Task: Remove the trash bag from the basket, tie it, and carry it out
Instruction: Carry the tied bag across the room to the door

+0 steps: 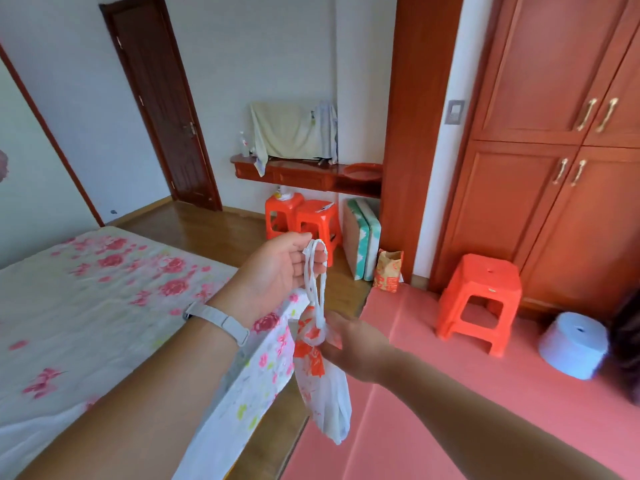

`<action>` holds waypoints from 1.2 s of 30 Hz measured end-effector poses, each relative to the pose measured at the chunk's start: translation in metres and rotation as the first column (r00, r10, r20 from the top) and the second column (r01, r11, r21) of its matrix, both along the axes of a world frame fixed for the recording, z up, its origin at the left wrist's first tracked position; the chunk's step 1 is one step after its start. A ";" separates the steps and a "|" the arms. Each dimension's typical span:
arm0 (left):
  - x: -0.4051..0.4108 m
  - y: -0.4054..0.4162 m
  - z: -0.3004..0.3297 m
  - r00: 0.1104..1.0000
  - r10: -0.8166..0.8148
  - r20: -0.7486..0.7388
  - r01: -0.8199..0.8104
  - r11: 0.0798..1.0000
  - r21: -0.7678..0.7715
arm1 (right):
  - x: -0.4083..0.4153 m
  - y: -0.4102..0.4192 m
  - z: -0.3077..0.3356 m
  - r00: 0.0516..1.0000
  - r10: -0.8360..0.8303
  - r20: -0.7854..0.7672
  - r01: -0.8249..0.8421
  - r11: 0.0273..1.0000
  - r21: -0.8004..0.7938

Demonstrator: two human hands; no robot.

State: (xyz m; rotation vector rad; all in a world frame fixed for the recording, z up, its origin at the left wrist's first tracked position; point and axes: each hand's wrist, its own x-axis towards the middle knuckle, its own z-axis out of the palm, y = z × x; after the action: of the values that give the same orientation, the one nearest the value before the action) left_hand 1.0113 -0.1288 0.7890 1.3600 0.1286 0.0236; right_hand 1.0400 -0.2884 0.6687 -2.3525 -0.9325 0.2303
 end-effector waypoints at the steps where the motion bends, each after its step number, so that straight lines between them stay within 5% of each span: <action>1: 0.015 0.004 -0.001 1.000 -0.026 0.003 0.027 1.000 -0.017 | 0.012 0.003 -0.001 1.000 -0.022 0.002 0.022 1.000 -0.008; 17: 0.221 0.032 0.015 0.975 -0.219 0.021 0.220 0.974 -0.051 | 0.204 0.036 0.021 0.979 -0.195 0.067 0.199 0.977 -0.071; 36: 0.514 0.002 0.018 0.997 -0.083 -0.005 0.083 0.996 -0.037 | 0.525 0.010 0.009 0.990 0.081 0.116 -0.081 0.997 -0.007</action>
State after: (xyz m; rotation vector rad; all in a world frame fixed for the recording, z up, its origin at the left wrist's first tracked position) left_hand 1.5252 -0.1267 0.8065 1.3273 0.0775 -0.0530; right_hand 1.5654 -0.2780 0.6781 -2.3530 -1.0852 0.1272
